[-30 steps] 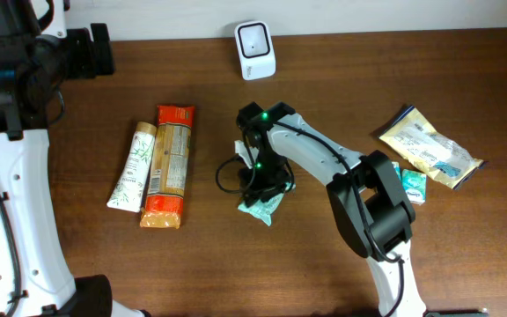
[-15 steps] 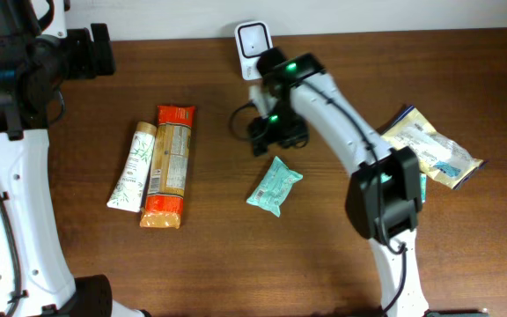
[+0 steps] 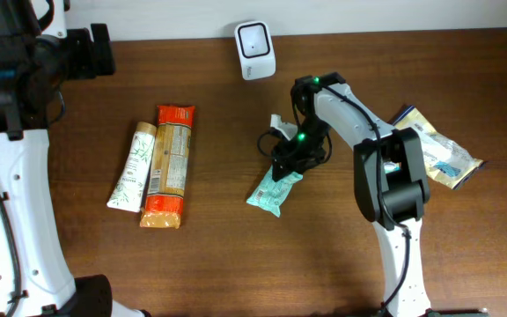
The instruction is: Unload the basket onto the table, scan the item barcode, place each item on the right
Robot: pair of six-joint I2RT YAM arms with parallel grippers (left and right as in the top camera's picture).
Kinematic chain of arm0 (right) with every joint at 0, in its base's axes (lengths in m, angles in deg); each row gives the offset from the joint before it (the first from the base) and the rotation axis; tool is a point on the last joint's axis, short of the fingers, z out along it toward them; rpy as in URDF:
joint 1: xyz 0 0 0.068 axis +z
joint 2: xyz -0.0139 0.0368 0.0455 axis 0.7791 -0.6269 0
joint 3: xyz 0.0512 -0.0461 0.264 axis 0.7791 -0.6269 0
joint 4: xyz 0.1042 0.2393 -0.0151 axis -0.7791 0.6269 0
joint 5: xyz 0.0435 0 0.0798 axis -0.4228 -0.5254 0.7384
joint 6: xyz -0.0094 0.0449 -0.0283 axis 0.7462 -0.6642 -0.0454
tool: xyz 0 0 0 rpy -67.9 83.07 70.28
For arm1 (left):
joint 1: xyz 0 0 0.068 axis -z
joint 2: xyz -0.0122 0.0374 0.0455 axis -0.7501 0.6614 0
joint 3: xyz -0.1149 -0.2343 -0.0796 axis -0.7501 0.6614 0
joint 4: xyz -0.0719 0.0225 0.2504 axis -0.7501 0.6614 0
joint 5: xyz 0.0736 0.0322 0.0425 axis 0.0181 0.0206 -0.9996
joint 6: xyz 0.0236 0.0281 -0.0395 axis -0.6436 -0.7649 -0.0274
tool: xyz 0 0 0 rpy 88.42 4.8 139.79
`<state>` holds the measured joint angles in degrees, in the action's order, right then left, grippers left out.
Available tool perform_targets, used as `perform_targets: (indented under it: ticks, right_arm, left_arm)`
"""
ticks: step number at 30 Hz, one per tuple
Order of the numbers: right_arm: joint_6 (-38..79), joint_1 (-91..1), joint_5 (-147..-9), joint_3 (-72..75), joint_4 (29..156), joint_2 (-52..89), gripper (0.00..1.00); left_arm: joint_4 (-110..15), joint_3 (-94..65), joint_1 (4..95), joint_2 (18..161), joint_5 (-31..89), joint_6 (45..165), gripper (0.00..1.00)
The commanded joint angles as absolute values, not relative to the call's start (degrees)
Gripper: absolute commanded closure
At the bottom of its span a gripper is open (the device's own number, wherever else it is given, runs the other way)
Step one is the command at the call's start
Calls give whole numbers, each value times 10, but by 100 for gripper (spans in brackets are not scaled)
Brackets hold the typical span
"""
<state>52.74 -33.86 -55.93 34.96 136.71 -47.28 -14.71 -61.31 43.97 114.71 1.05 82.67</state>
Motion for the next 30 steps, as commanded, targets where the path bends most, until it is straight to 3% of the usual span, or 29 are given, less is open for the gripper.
perform_targets:
  ticks: [1, 2, 4, 7, 12, 23, 30]
  right_arm:
    - [537, -335, -550, 307, 1348, -481, 44]
    - [537, -335, -550, 303, 1344, -481, 53]
    - [536, -335, -516, 302, 1331, -481, 80]
    - [535, -335, -470, 302, 1309, -481, 96]
    - [509, -351, -387, 339, 1307, -446, 96]
    - [379, -417, -521, 454, 1306, -112, 96]
    - [373, -415, -534, 453, 1297, -84, 96]
  left_arm:
    - [-146, -619, 439, 1143, 9, 820, 1]
    - [-146, -619, 439, 1143, 9, 820, 1]
    - [-146, -619, 439, 1143, 9, 820, 1]
    - [-146, -619, 439, 1143, 9, 820, 1]
    - [-146, -619, 439, 1143, 9, 820, 1]
    - [-146, -619, 439, 1143, 9, 820, 1]
    - [-147, -619, 439, 1143, 9, 820, 1]
